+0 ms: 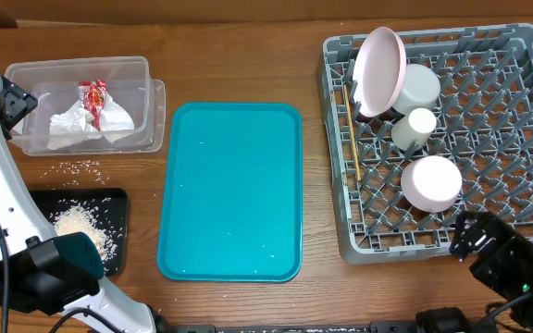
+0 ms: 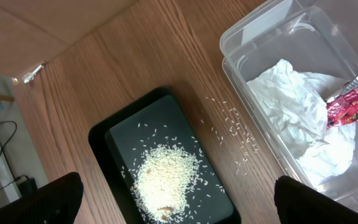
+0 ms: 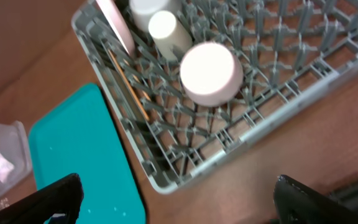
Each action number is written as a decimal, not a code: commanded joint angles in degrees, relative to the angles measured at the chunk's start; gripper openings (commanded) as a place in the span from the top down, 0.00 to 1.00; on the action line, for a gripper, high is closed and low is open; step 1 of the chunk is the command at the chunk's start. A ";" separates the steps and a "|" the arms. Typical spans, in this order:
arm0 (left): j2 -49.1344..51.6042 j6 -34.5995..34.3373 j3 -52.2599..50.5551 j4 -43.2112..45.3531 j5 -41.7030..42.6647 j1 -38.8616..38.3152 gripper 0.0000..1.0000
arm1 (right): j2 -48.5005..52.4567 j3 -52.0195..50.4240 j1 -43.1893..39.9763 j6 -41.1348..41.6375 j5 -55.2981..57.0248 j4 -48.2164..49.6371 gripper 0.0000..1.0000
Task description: Sort waste into correct bins and load items into the dishwasher
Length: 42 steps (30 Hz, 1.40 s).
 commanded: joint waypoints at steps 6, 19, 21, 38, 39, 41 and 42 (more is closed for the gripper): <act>-1.27 -0.98 0.39 0.09 -0.28 0.20 0.00 | -0.33 0.00 0.37 -3.45 0.15 1.16 0.00; -1.27 -0.98 0.39 0.09 -0.26 0.20 0.00 | -14.49 -27.04 -1.16 -12.48 -1.18 31.43 0.00; -1.27 -0.98 0.39 0.09 -0.28 0.20 0.00 | -18.38 -33.00 -2.03 -12.55 -1.57 36.46 0.00; -1.27 -0.98 0.39 0.09 -0.28 0.20 0.00 | -38.38 -71.54 -7.04 -22.80 -10.56 83.12 0.00; -1.27 -0.98 0.39 0.09 -0.28 0.20 0.00 | -38.86 -72.96 -7.43 -22.80 -10.56 85.05 0.00; -1.27 -0.98 0.39 0.09 -0.28 0.20 0.00 | -40.22 -75.52 -8.13 -22.80 -10.54 87.86 0.00; -1.27 -0.98 0.39 0.09 -0.28 0.20 0.00 | -41.00 -76.76 -8.46 -22.80 -10.56 89.05 0.00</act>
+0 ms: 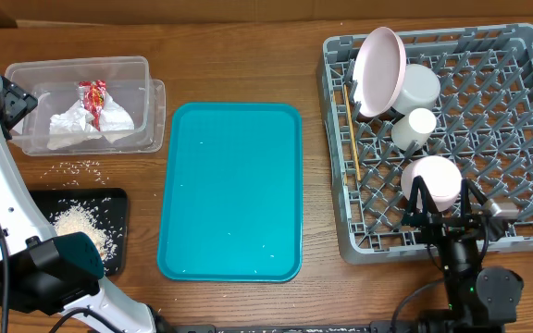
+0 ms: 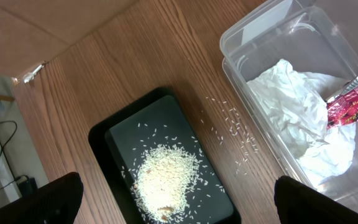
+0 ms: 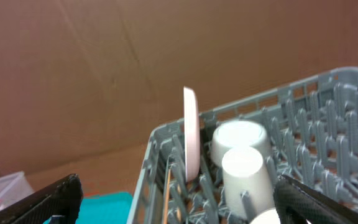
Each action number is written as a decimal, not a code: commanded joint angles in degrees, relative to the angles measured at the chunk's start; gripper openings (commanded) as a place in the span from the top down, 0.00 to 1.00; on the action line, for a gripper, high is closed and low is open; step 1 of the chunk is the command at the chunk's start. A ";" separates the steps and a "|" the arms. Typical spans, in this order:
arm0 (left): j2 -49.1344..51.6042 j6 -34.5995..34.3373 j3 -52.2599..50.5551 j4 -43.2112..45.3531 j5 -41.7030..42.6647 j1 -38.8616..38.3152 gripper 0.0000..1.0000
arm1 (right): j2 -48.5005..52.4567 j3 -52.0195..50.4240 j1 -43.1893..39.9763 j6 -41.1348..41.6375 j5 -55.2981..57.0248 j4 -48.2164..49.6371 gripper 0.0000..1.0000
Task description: Sort waste into correct bins and load items into the dishwasher
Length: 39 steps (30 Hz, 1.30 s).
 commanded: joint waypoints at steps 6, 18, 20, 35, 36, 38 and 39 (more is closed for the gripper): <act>-1.27 -0.98 0.39 0.09 -0.28 0.20 0.00 | -4.81 -8.68 -3.08 -1.29 -0.52 7.30 0.00; -1.27 -0.98 0.39 0.09 -0.28 0.20 0.00 | -4.81 -11.52 -5.60 -5.86 1.25 3.30 0.00; -1.27 -0.98 0.39 0.09 -0.28 0.20 0.00 | -4.81 -11.52 -5.60 -8.59 1.66 3.52 0.00; -1.27 -0.98 0.39 0.09 -0.28 0.20 0.00 | -4.81 -11.52 -5.60 -10.25 1.60 3.56 0.00; -1.27 -0.98 0.39 0.09 -0.28 0.20 0.00 | -4.81 -11.52 -5.60 -10.25 1.60 3.54 0.00; -1.27 -0.98 0.39 0.09 -0.28 0.20 0.00 | -4.81 -11.52 -5.60 -10.25 1.60 3.56 0.00; -1.27 -0.98 0.39 0.09 -0.28 0.20 0.00 | -4.81 -11.52 -5.60 -10.25 1.60 3.56 0.00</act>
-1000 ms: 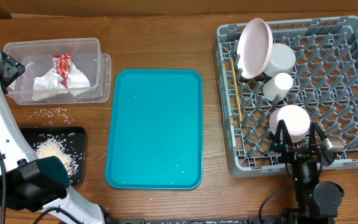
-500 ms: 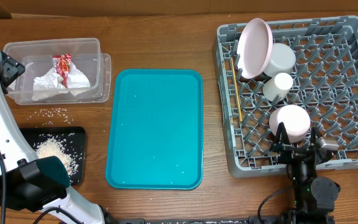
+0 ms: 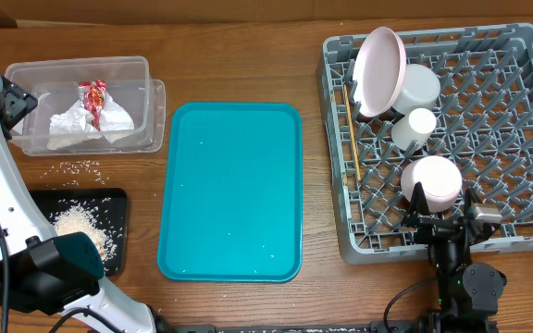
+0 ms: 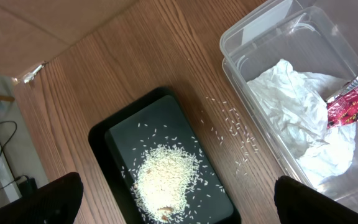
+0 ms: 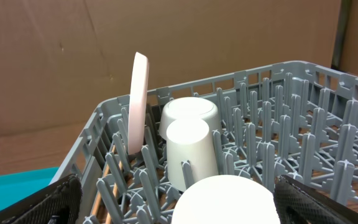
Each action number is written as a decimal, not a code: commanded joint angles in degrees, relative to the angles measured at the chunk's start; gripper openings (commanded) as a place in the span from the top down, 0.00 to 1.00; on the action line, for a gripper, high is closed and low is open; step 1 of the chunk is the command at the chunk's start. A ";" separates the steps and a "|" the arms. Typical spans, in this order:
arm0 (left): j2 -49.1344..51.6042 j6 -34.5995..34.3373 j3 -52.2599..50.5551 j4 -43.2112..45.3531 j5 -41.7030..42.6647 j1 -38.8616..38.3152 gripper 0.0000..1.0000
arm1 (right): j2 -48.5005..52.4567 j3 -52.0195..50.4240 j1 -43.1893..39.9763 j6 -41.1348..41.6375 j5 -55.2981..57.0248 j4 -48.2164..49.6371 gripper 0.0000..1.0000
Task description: Sort waste into correct bins and load items into the dishwasher
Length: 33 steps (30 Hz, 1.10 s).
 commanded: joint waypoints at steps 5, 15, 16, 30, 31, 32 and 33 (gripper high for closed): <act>-1.27 -0.98 0.39 0.09 -0.28 0.20 0.00 | -0.68 -0.59 -0.35 -0.42 0.50 0.33 0.00; -1.25 -0.98 0.39 0.09 -0.28 0.20 0.00 | -0.68 -0.59 -0.35 -0.39 0.50 0.35 0.00; -1.25 -0.98 0.39 0.09 -0.28 0.20 0.00 | -0.68 -0.59 -0.35 -0.39 0.50 0.33 0.00; -1.92 0.33 -1.57 -2.47 3.26 0.24 0.00 | -0.68 -0.59 -0.35 -0.42 0.50 0.35 0.00; -2.40 0.33 -2.89 -1.79 3.85 0.24 0.00 | -0.68 -0.59 -0.35 -0.39 0.50 0.35 0.00; -3.15 0.37 -4.72 -0.50 4.48 0.24 0.00 | -0.68 -0.59 -0.35 -0.39 0.50 0.35 0.00; -3.96 0.72 -6.58 1.09 5.16 0.20 0.00 | -0.68 -0.59 -0.35 -0.39 0.50 0.33 0.00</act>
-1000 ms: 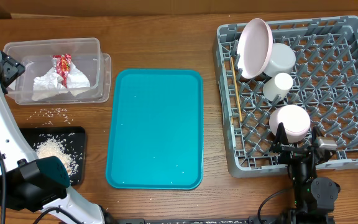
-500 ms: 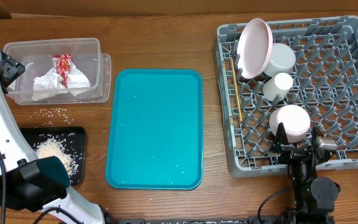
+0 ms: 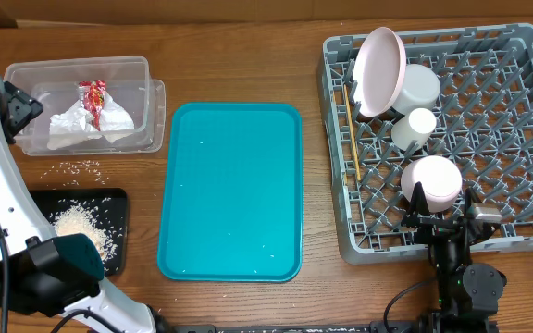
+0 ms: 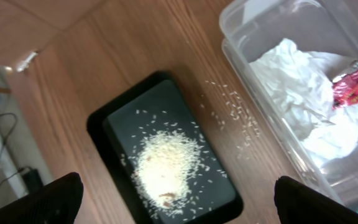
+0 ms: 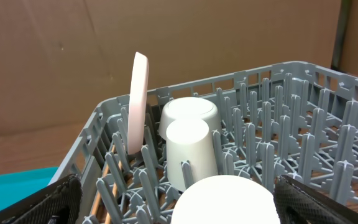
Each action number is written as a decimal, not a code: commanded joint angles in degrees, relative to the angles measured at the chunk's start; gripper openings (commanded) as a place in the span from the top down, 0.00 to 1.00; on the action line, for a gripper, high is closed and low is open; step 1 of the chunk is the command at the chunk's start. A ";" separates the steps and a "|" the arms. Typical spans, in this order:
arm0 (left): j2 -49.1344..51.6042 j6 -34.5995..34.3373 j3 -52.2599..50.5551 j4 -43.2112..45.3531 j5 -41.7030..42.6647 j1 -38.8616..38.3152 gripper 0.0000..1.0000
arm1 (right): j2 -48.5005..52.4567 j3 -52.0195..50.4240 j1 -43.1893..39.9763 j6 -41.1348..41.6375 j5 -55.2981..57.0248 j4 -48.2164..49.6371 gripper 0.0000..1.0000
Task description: Sort waste into correct bins and load items into the dishwasher
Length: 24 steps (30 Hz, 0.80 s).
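Observation:
The clear bin (image 3: 81,63) at the far left holds crumpled white tissue (image 4: 291,74) and a red wrapper (image 4: 356,78). A black tray (image 4: 166,106) near the front left carries a heap of rice (image 4: 166,165). The grey dish rack (image 3: 516,42) on the right holds an upright pink plate (image 5: 138,102), a white bowl (image 5: 188,112), a cup (image 5: 191,152), an upturned white cup (image 3: 433,180) and a chopstick (image 3: 349,120). My left gripper (image 4: 179,208) hangs open high over the tray and bin. Low at the rack's front edge, my right gripper (image 5: 179,208) is open, its fingers either side of the upturned cup.
A teal tray (image 3: 234,190) lies bare in the middle of the wooden table. Loose rice grains (image 3: 80,167) are scattered on the wood between bin and black tray. A cardboard wall stands behind the rack.
My left gripper has shifted slightly, so the black tray and bin sit a little higher in its blurred view. The right gripper and all the items are where they were.
My right gripper first hung at the table's front right corner, looking down on the rack. Then it stood at the rack's front edge, facing across it by the upturned cup, and it has stayed there. The left gripper stayed over tray and bin until its small shift now.

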 commanded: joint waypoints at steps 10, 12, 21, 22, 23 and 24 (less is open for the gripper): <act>-22.34 21.09 -42.64 39.56 25.83 -0.09 0.00 | -0.68 -0.59 -0.35 -0.22 0.50 0.31 0.00; -25.62 26.53 -49.96 45.94 30.77 -0.74 0.00 | -0.68 -0.59 -0.35 -0.22 0.50 0.33 0.00; -38.38 36.11 -79.65 74.55 37.55 -11.19 0.00 | -0.68 -0.59 -0.35 -0.22 0.50 0.33 0.00; -39.39 36.11 -82.07 76.94 36.74 -12.50 0.00 | -0.68 -0.59 -0.35 -0.24 0.50 0.33 0.00; -40.65 36.11 -84.91 79.76 35.67 -13.97 0.00 | -0.68 -0.59 -0.35 -0.24 0.50 0.31 0.00; -41.64 36.13 -86.93 81.46 34.91 -14.95 0.00 | -0.68 -0.59 -0.35 -0.22 0.50 0.33 0.00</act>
